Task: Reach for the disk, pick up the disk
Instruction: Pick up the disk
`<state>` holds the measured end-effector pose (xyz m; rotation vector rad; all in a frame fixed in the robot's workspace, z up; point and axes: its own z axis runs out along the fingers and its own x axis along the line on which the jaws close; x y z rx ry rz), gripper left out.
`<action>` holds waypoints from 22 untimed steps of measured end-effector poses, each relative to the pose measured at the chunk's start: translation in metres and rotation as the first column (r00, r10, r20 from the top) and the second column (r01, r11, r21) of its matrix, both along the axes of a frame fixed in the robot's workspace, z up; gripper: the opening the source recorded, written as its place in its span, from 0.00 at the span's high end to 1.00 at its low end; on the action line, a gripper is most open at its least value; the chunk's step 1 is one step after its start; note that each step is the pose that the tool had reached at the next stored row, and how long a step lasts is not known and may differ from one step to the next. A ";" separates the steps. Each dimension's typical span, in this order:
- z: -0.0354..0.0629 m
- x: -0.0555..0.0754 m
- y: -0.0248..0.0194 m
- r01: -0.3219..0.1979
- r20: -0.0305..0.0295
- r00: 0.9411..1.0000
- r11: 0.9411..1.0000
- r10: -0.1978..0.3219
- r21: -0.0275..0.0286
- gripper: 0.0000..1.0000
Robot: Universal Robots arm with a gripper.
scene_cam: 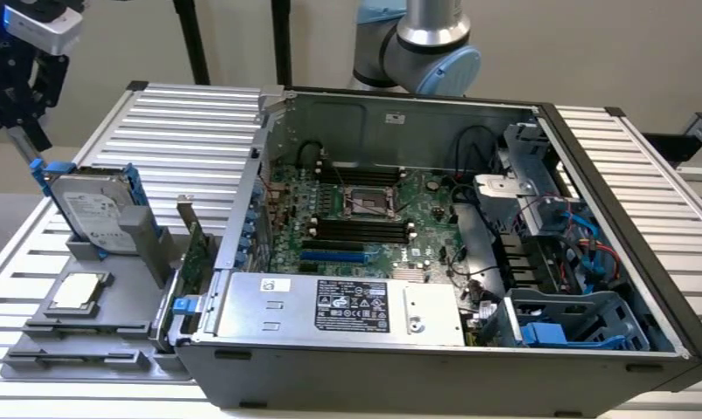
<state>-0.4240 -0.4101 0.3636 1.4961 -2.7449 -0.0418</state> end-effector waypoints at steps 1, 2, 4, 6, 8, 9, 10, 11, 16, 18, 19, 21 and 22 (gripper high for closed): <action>-0.0001 0.000 0.0000 -0.019 0.000 1.000 1.000 0.019 0.000 0.89; -0.0002 0.000 0.0000 -0.037 0.000 0.999 0.999 0.037 0.000 0.89; -0.0003 0.000 0.0000 -0.073 0.000 0.997 0.997 0.073 0.000 0.89; -0.0005 0.000 0.0000 -0.109 0.000 0.994 0.994 0.109 0.000 0.89; -0.0007 0.000 0.0000 -0.145 0.000 0.989 0.989 0.145 0.000 0.89; -0.0009 0.000 0.0000 -0.162 0.000 0.987 0.987 0.162 0.000 0.89; -0.0010 0.000 0.0000 -0.181 0.000 0.983 0.983 0.181 0.000 0.89; -0.0011 0.000 0.0000 -0.199 0.000 0.980 0.980 0.199 0.000 0.89; -0.0019 0.000 0.0000 -0.286 0.000 0.958 0.958 0.286 0.000 0.89; -0.0022 0.000 0.0000 -0.321 0.000 0.947 0.947 0.321 0.000 0.89; -0.0025 0.000 0.0000 -0.338 0.000 0.941 0.941 0.338 0.000 0.89; -0.0030 0.000 0.0000 -0.373 0.000 0.928 0.928 0.373 0.000 0.89; -0.0032 0.000 0.0000 -0.389 0.000 0.921 0.921 0.389 0.000 0.89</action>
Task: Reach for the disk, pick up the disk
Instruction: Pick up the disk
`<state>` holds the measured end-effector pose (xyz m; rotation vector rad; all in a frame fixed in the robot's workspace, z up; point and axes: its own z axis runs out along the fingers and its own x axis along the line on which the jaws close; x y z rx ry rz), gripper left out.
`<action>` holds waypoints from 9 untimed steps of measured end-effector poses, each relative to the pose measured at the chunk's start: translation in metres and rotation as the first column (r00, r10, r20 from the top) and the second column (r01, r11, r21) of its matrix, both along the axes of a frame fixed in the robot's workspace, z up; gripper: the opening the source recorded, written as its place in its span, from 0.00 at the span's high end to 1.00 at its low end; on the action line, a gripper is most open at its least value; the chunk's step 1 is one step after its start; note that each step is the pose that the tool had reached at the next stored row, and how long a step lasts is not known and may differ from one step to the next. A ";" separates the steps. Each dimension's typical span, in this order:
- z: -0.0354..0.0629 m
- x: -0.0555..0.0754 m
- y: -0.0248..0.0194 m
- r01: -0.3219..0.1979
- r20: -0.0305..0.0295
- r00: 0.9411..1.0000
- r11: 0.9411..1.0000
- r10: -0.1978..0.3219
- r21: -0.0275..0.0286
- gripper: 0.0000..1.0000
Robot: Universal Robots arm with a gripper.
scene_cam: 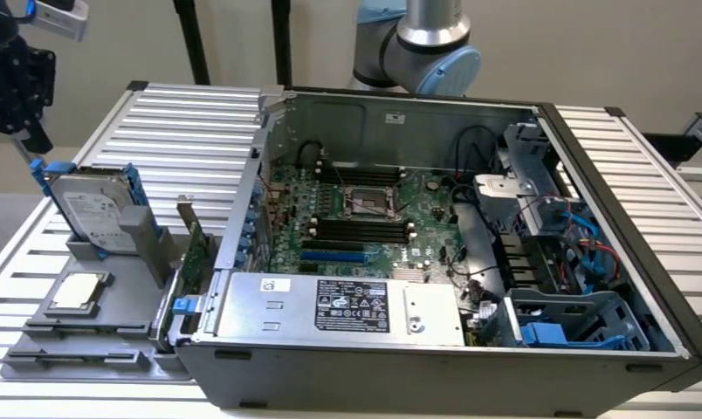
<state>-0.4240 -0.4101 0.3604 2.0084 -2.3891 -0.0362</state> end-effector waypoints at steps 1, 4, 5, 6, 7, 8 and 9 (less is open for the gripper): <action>-0.0002 0.000 0.0000 -0.018 0.000 1.000 1.000 0.018 0.000 0.89; -0.0009 0.000 0.0000 -0.065 0.000 0.998 0.998 0.065 0.000 0.89; -0.0012 0.000 0.0001 -0.076 0.000 0.997 0.997 0.076 0.000 0.89; -0.0015 0.000 0.0001 -0.087 0.000 0.996 0.996 0.087 0.000 0.89; -0.0018 0.000 0.0002 -0.097 0.000 0.995 0.995 0.097 0.000 0.89; -0.0021 0.000 0.0003 -0.106 0.000 0.994 0.994 0.106 0.000 0.89; -0.0024 0.001 0.0004 -0.114 0.000 0.993 0.993 0.114 0.000 0.89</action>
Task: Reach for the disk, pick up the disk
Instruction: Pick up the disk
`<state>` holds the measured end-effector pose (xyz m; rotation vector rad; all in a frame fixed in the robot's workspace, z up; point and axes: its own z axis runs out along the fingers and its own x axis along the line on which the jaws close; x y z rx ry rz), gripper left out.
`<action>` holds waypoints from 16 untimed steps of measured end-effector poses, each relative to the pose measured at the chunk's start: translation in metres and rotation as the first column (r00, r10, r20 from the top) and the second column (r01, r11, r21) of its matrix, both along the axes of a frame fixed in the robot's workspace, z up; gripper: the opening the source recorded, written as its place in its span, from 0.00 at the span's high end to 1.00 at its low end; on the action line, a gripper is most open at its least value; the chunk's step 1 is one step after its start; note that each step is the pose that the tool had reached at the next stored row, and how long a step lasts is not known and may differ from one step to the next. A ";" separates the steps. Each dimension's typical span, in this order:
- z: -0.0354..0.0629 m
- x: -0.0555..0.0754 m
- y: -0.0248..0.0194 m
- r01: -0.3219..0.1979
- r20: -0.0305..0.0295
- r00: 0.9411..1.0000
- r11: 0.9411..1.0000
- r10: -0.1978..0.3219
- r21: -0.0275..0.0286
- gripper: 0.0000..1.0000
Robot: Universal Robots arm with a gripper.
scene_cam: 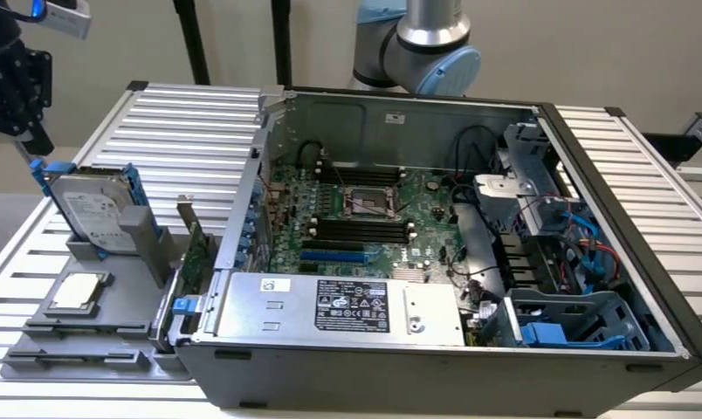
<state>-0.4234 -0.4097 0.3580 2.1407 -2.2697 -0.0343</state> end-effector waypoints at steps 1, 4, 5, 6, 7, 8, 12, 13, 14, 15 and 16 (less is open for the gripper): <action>-0.0003 0.000 0.0002 -0.007 0.000 1.000 1.000 0.007 0.000 0.89; -0.0011 0.002 0.0012 -0.019 0.000 1.000 1.000 0.019 0.000 0.89; -0.0013 0.003 0.0016 -0.023 0.000 1.000 1.000 0.023 0.000 0.89; -0.0017 0.003 0.0021 -0.027 0.000 1.000 1.000 0.027 0.000 0.89; -0.0021 0.004 0.0026 -0.031 0.000 1.000 1.000 0.031 0.000 0.89; -0.0025 0.004 0.0031 -0.035 0.000 0.999 0.999 0.035 0.000 0.89; -0.0035 0.004 0.0041 -0.058 0.000 0.998 0.998 0.058 0.000 0.89; -0.0036 0.004 0.0043 -0.064 0.000 0.998 0.998 0.064 0.000 0.88; -0.0038 0.004 0.0045 -0.068 0.000 0.998 0.998 0.068 0.000 0.82; -0.0041 0.004 0.0047 -0.072 0.000 0.997 0.997 0.072 0.000 0.82; -0.0045 0.004 0.0049 -0.074 0.000 0.997 0.997 0.074 0.000 0.76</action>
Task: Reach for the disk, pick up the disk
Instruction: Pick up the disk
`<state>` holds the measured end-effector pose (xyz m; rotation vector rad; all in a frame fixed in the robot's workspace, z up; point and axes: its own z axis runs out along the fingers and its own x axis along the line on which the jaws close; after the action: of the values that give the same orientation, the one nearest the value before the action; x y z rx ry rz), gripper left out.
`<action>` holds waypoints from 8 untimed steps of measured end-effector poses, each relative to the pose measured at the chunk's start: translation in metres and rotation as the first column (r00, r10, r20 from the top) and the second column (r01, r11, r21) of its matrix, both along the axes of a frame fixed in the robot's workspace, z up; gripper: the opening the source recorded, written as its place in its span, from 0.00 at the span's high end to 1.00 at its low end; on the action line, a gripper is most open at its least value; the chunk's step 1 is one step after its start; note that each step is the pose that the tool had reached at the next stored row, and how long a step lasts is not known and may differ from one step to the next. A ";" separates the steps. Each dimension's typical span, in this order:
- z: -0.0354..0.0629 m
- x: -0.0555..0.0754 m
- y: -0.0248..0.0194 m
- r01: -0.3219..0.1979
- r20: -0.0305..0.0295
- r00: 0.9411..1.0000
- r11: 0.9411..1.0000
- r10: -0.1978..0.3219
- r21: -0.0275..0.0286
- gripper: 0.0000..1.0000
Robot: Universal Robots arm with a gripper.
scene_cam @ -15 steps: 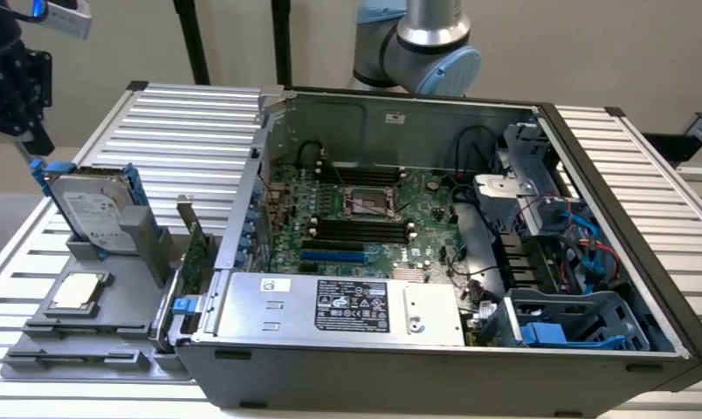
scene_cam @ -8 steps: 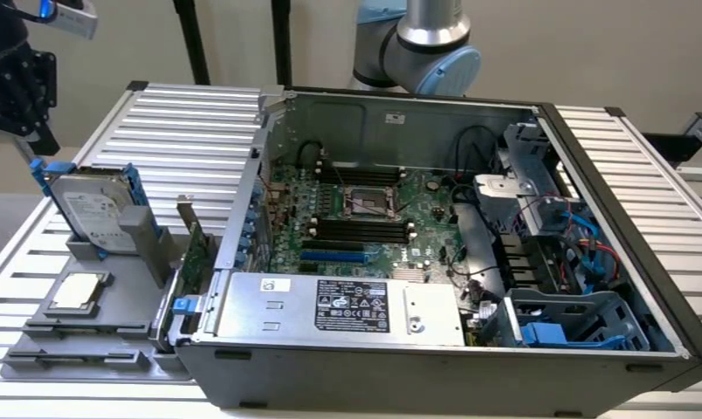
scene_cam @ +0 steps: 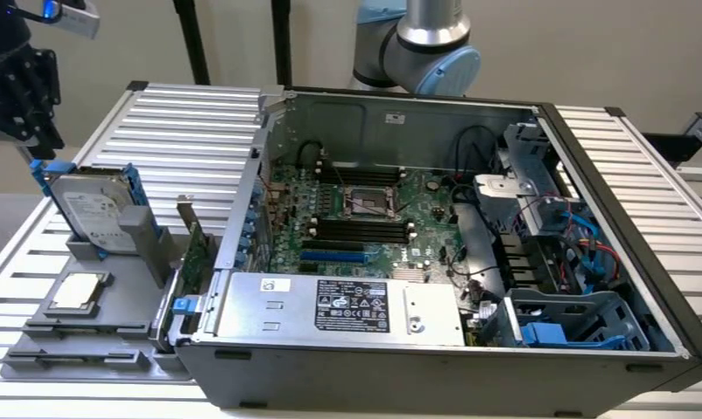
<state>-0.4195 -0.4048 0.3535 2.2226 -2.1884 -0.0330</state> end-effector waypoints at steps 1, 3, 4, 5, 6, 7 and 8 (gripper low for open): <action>-0.0006 0.000 0.0003 -0.001 0.000 1.000 1.000 0.001 0.000 0.70; -0.0023 0.000 0.0007 -0.002 0.000 1.000 1.000 0.002 0.000 0.64; -0.0035 0.000 0.0008 -0.003 0.000 1.000 1.000 0.003 0.000 0.58; -0.0052 0.000 0.0009 -0.003 0.000 1.000 1.000 0.003 0.000 0.52; -0.0070 0.000 0.0010 -0.003 0.000 1.000 1.000 0.003 0.000 0.52; -0.0089 0.000 0.0010 -0.003 0.000 1.000 1.000 0.003 0.000 0.52; -0.0106 0.000 0.0010 -0.003 0.000 1.000 1.000 0.003 0.000 0.46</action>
<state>-0.4194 -0.4038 0.3429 2.2253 -2.1854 -0.0330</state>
